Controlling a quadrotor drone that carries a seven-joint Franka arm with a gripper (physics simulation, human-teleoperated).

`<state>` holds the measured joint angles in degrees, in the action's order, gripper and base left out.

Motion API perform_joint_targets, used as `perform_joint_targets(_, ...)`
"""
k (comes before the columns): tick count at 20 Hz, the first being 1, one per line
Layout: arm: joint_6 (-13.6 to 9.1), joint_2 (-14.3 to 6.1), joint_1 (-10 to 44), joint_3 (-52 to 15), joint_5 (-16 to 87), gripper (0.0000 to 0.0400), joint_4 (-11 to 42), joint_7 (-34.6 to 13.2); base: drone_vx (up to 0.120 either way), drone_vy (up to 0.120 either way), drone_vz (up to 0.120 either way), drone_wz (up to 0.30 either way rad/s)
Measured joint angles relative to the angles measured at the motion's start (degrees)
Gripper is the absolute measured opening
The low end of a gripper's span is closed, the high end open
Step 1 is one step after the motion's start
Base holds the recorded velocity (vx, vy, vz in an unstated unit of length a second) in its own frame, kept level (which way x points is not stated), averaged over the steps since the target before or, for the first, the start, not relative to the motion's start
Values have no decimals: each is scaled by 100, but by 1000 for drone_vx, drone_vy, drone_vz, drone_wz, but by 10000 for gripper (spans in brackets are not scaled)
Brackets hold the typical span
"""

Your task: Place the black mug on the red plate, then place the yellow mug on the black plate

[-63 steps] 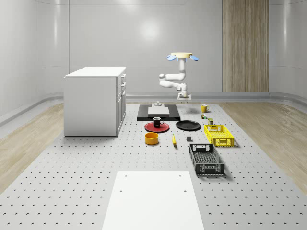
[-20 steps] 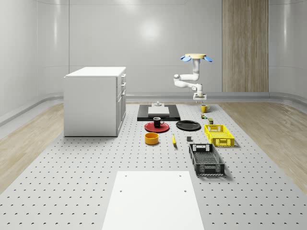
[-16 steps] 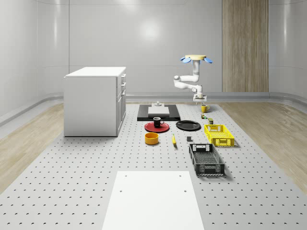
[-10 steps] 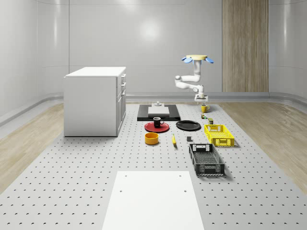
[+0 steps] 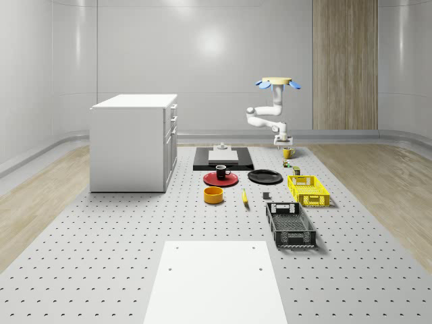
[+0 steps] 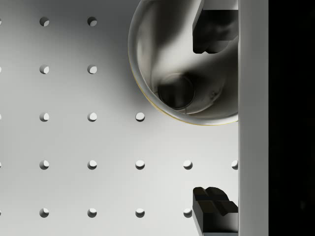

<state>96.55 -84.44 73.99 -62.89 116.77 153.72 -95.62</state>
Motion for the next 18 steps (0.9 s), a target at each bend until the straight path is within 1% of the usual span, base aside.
perform_joint_targets(4,62,38,32,148,143,400,-82,9,0,0,0,0)
perform_joint_targets(8,78,69,39,215,212,400,-119,19,0,0,0,0)
perform_joint_targets(16,-43,78,-26,53,78,400,-20,29,0,0,0,0)
perform_joint_targets(17,-51,80,-31,43,71,336,-14,31,0,0,0,0)
perform_joint_targets(18,-58,82,-34,36,65,286,-9,32,0,0,0,0)
